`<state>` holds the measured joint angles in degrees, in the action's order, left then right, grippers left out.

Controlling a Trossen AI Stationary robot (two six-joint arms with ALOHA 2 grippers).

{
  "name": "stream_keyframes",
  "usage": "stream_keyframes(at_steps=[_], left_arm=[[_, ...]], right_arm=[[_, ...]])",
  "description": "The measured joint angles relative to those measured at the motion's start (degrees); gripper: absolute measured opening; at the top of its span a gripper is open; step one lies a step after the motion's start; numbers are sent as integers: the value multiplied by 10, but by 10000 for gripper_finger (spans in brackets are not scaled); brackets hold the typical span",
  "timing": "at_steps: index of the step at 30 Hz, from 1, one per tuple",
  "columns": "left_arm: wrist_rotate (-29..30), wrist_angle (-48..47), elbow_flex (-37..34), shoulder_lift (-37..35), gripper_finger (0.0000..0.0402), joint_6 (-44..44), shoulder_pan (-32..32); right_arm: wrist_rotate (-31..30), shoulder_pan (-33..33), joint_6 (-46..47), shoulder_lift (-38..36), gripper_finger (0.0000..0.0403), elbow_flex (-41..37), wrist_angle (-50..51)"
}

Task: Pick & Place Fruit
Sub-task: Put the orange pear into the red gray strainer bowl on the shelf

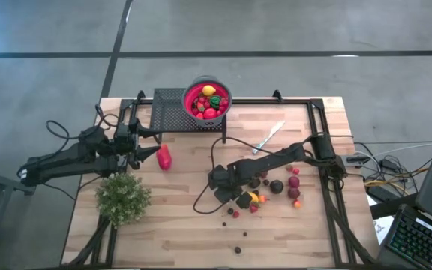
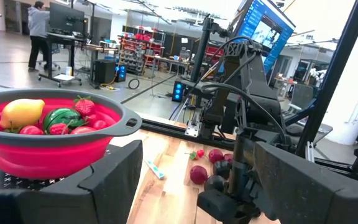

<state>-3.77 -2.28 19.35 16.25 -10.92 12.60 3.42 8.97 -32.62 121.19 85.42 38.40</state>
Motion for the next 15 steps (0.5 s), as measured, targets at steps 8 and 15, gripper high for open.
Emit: stream_keyframes(at_steps=[8, 15], left_arm=[[0, 0, 0, 0, 312, 0, 0], [0, -2, 0, 0, 312, 0, 0]], right_arm=[[45, -21, 13, -20, 119, 16, 3], [76, -59, 22, -88, 115, 38, 4]])
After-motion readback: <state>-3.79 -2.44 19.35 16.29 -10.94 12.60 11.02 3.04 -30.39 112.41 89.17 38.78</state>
